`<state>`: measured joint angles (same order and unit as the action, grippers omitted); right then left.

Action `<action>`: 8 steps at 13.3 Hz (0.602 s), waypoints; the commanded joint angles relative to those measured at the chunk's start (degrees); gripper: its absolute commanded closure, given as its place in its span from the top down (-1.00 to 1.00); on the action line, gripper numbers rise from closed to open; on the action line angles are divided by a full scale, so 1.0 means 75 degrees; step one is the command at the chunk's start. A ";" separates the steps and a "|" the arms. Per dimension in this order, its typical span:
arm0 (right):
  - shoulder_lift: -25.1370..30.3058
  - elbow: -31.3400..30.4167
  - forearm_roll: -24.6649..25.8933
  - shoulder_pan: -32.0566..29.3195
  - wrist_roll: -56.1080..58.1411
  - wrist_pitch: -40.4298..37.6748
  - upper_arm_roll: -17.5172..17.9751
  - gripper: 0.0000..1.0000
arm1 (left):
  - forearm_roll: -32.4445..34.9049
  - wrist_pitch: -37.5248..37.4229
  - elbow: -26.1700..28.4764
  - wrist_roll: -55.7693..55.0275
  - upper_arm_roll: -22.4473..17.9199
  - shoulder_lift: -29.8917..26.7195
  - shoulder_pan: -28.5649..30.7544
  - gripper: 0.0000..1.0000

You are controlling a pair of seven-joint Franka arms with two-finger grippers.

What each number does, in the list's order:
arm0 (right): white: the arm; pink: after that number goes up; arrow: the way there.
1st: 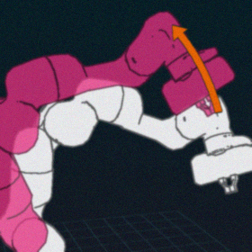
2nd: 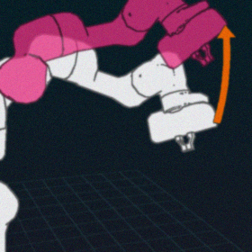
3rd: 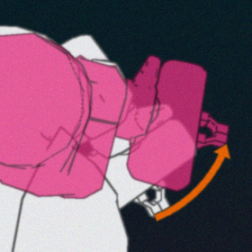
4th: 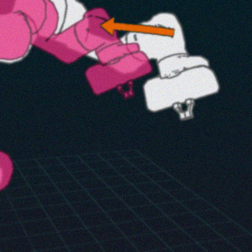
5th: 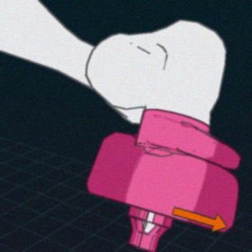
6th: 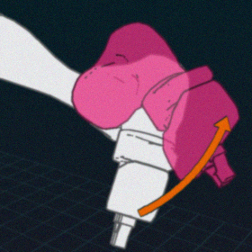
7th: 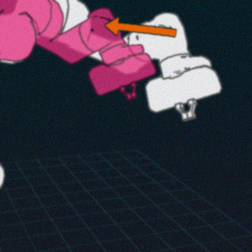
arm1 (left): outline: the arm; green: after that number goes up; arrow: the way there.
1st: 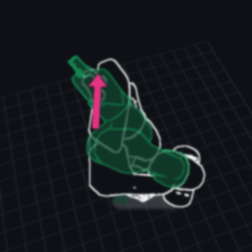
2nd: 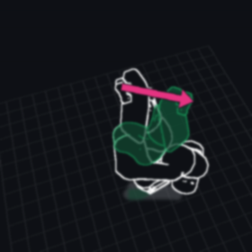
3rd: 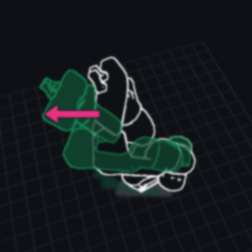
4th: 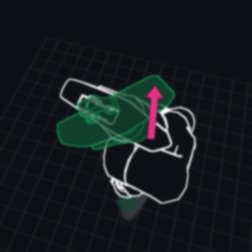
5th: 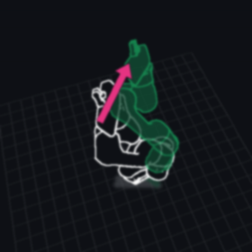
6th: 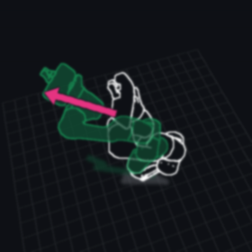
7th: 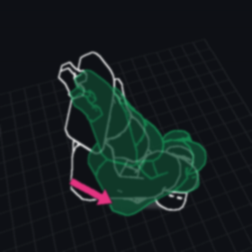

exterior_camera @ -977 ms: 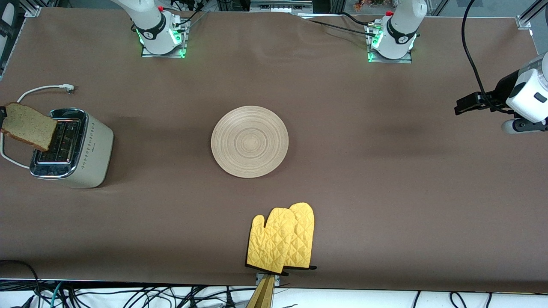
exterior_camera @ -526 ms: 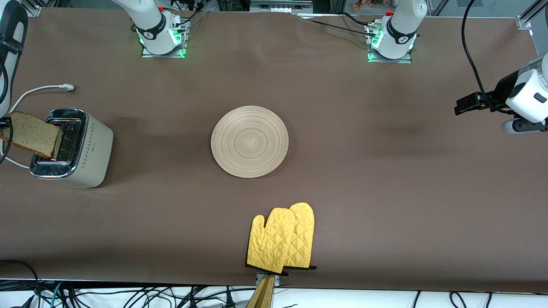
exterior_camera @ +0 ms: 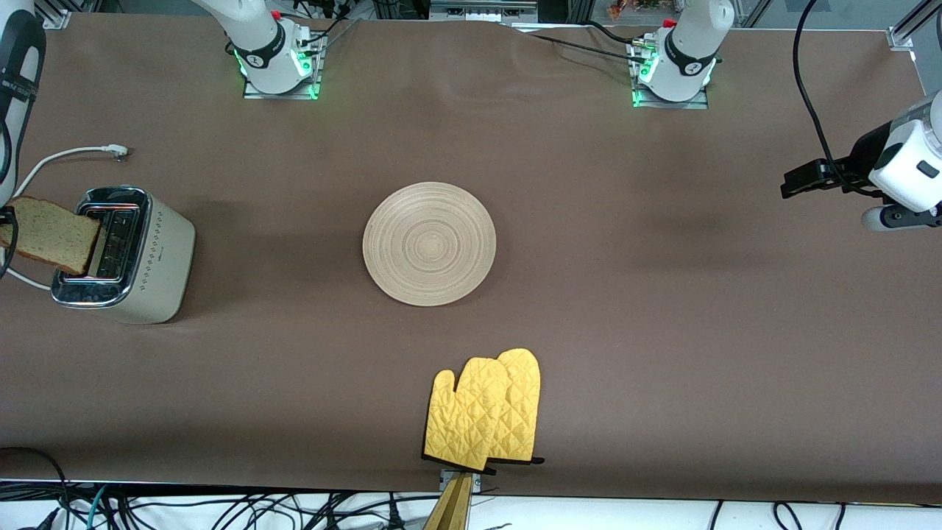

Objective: Move plate and put bread in toaster
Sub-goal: 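Lower the bread slice into the toaster slot with the right gripper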

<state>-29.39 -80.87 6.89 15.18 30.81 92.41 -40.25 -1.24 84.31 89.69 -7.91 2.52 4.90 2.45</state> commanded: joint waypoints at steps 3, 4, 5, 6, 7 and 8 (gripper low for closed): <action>-0.0404 0.0130 -0.0426 -0.0020 -0.0018 0.0100 0.0046 -1.00 | -0.0069 -0.0132 -0.0170 -0.0070 0.0004 0.0085 0.0001 1.00; -0.0451 0.0130 -0.0497 0.0026 -0.0204 0.0181 0.0046 -1.00 | -0.0069 -0.0132 -0.0170 -0.0070 0.0004 0.0073 0.0001 1.00; -0.0545 0.0130 -0.0509 0.0061 -0.0415 0.0205 0.0070 -1.00 | -0.0069 -0.0132 -0.0170 -0.0058 0.0004 0.0073 0.0001 1.00; -0.0592 0.0130 -0.0555 0.0085 -0.0591 0.0217 0.0163 -1.00 | -0.0069 -0.0132 -0.0170 -0.0058 0.0004 0.0085 0.0001 1.00; -0.0592 0.0130 -0.0579 0.0108 -0.0755 0.0240 0.0314 -1.00 | -0.0069 -0.0132 -0.0170 -0.0058 0.0004 0.0085 0.0001 1.00; -0.0627 0.0130 -0.0603 0.0097 -0.0919 0.0310 0.0397 -1.00 | -0.0069 -0.0132 -0.0170 -0.0058 0.0004 0.0085 0.0001 1.00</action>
<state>-33.53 -80.86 3.32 15.89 26.38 94.32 -38.38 -1.24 84.31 89.69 -7.91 2.52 5.05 2.45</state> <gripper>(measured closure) 0.978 0.000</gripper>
